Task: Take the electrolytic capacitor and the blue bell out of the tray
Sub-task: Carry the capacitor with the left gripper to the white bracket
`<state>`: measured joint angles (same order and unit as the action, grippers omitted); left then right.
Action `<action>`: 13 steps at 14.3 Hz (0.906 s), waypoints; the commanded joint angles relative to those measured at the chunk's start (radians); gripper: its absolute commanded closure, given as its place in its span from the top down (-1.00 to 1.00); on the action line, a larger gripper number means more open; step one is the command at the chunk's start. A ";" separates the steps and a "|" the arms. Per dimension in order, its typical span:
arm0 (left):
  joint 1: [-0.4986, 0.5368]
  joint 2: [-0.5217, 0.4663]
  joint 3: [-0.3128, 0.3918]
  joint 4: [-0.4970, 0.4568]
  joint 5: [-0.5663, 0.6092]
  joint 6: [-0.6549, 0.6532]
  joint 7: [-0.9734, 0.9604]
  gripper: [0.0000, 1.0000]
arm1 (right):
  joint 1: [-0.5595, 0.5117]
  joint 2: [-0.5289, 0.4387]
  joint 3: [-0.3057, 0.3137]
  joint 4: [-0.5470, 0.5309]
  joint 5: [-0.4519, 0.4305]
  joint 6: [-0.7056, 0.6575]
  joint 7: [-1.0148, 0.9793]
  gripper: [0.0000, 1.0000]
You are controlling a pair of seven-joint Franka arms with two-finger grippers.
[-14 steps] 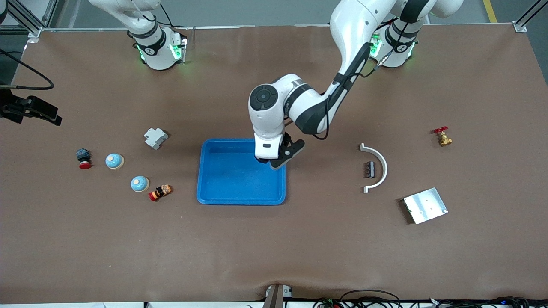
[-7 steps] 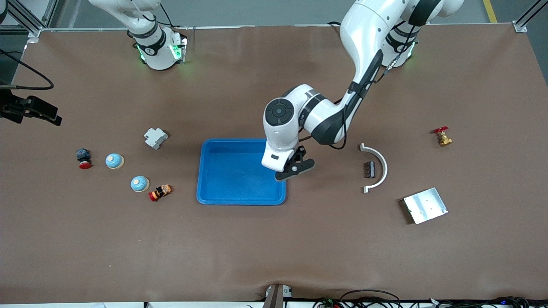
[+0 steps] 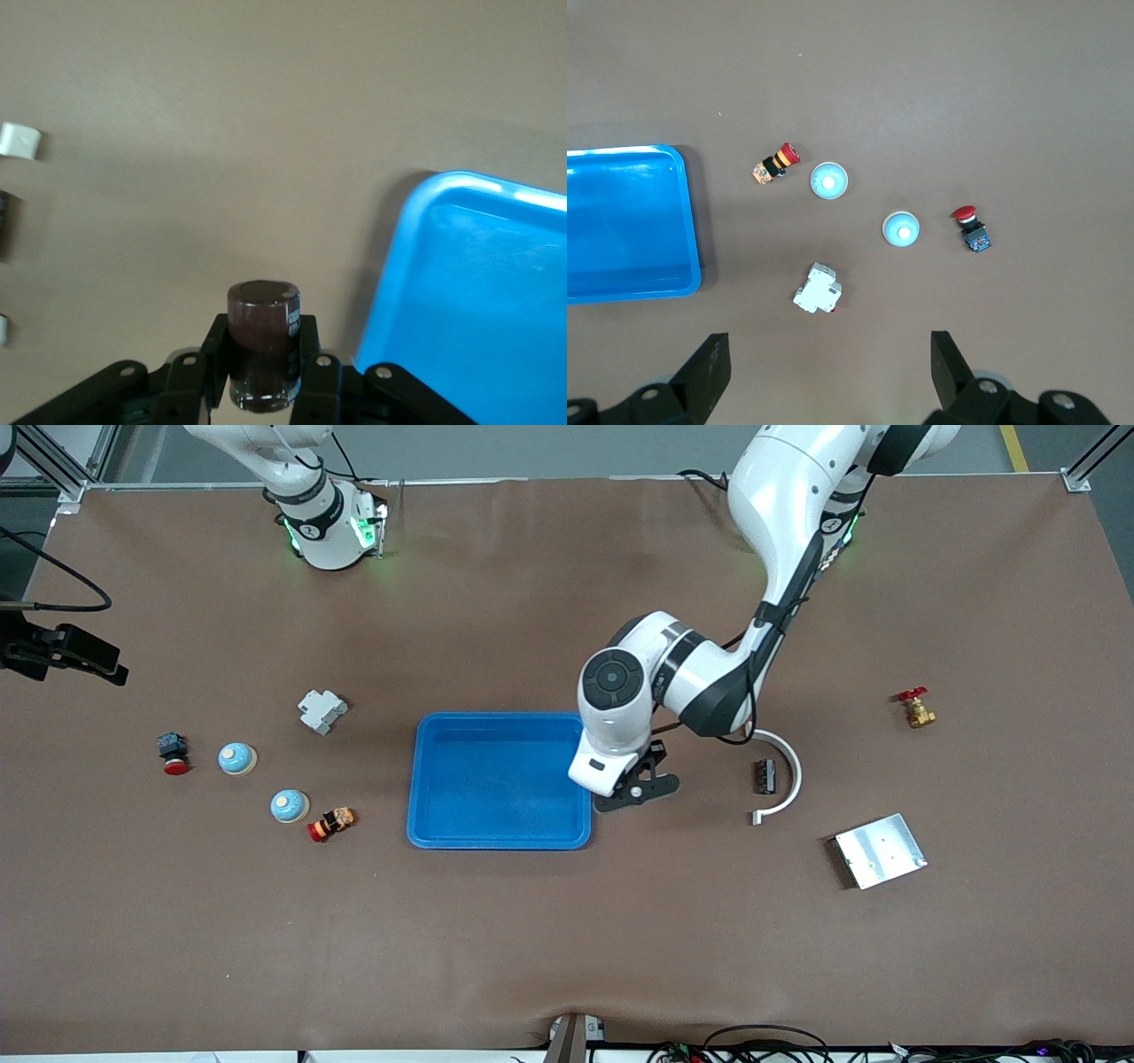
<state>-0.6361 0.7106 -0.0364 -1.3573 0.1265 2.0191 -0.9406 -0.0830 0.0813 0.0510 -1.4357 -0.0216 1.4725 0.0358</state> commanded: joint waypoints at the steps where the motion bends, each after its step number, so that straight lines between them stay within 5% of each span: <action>1: 0.067 -0.140 -0.011 -0.176 -0.004 0.009 0.129 -1.00 | -0.001 -0.006 0.001 -0.005 0.012 0.002 0.013 1.00; 7: 0.196 -0.365 -0.011 -0.523 0.002 0.191 0.411 -1.00 | -0.003 -0.006 0.001 -0.005 0.012 0.003 0.013 1.00; 13: 0.288 -0.439 -0.011 -0.689 0.005 0.311 0.587 -1.00 | -0.003 -0.006 0.000 -0.005 0.012 0.002 0.013 1.00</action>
<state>-0.4041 0.3450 -0.0363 -1.9391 0.1276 2.2599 -0.4366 -0.0831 0.0817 0.0505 -1.4358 -0.0216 1.4725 0.0359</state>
